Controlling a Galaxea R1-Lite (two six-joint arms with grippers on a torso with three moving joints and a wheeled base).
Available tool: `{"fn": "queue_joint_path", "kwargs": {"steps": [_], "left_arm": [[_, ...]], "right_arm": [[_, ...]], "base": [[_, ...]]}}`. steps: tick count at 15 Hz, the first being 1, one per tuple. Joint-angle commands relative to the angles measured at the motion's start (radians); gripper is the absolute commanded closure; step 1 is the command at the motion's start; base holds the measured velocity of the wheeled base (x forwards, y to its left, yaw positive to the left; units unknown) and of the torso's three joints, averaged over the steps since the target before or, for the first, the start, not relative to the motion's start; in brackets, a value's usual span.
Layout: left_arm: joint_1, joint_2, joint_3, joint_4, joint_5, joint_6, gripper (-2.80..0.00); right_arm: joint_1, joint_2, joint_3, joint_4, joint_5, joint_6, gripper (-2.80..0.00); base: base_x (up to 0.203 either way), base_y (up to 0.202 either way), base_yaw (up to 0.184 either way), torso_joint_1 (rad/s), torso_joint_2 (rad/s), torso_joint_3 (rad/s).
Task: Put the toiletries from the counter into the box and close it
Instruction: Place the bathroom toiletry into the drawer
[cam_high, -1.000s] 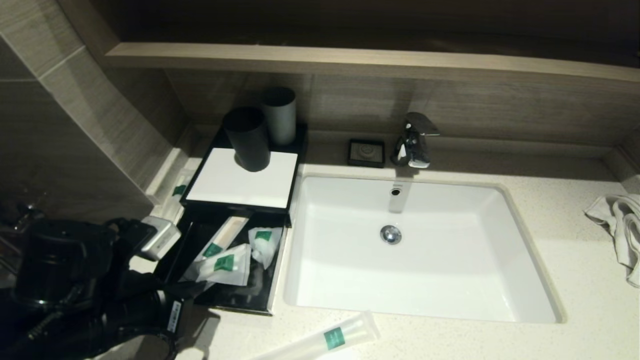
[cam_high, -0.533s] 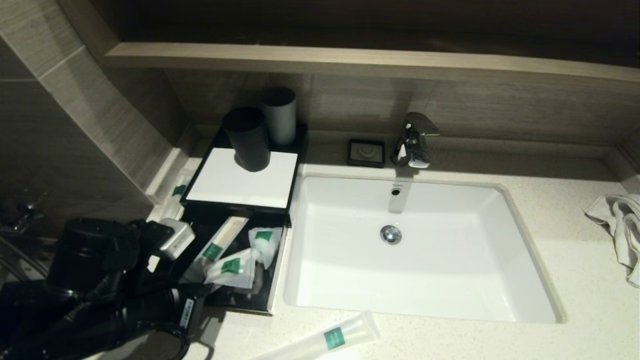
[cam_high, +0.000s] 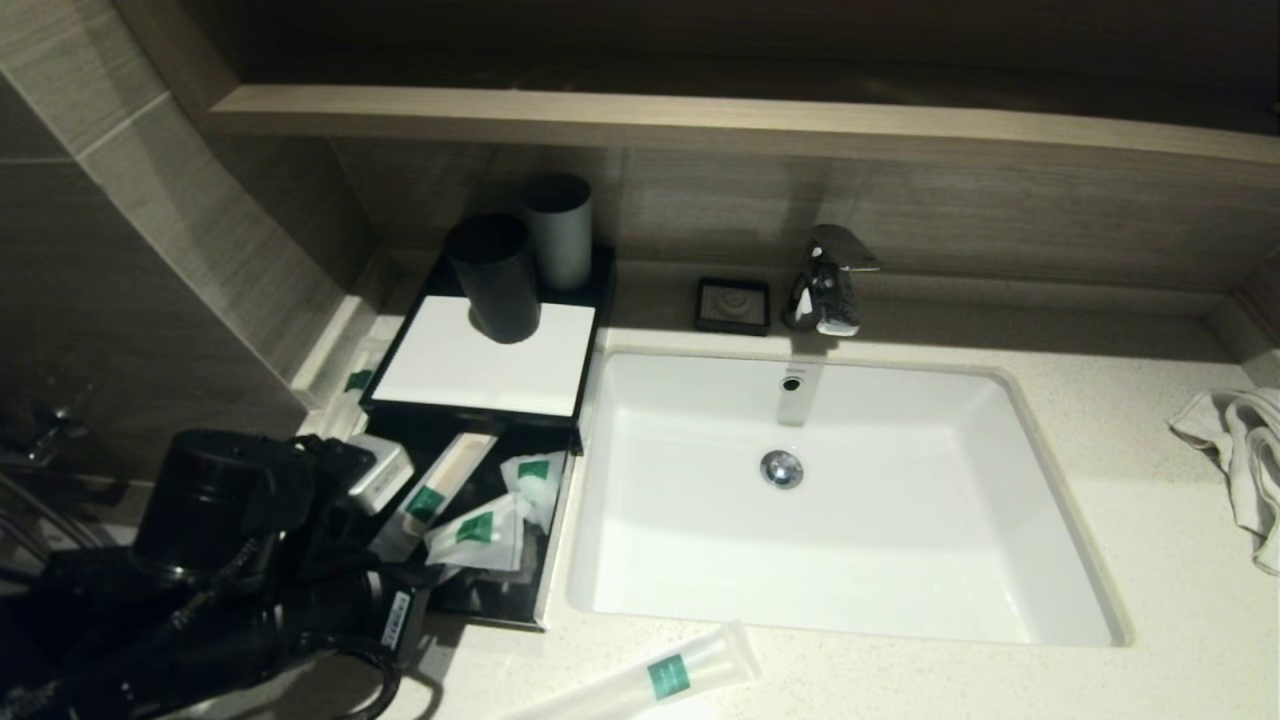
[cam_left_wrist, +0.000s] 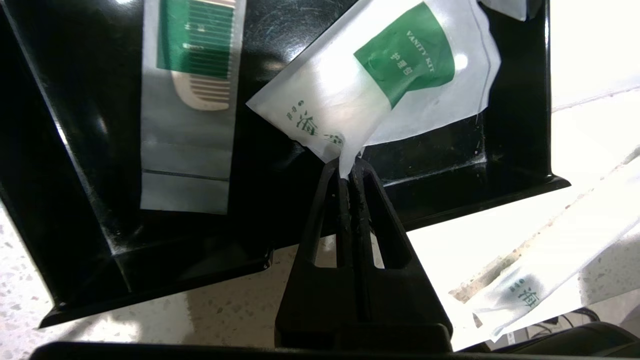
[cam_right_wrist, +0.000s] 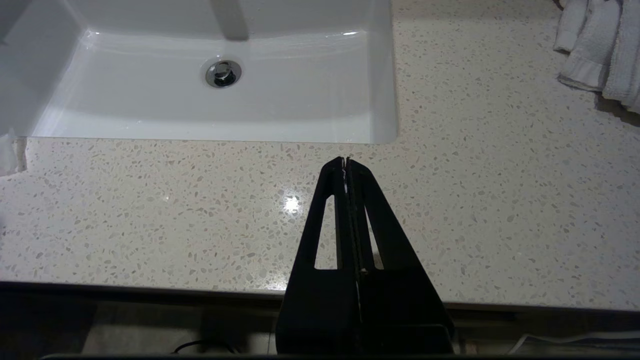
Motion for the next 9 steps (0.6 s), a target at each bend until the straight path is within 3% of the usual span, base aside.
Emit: {"fn": "queue_joint_path", "kwargs": {"steps": [1, 9], "left_arm": [[-0.003, 0.028, -0.01, -0.002, 0.0, 0.0, 0.0], [-0.002, 0.041, -0.016, -0.002, 0.01, 0.001, 0.0]], "right_arm": [[0.0, 0.0, 0.0, 0.0, 0.0, 0.0, 0.0], [0.0, 0.002, 0.0, 0.0, 0.0, 0.0, 0.0]], "base": [[0.0, 0.0, 0.0, 0.0, 0.0, 0.0], [0.0, 0.0, 0.0, 0.0, 0.0, 0.0]]}}
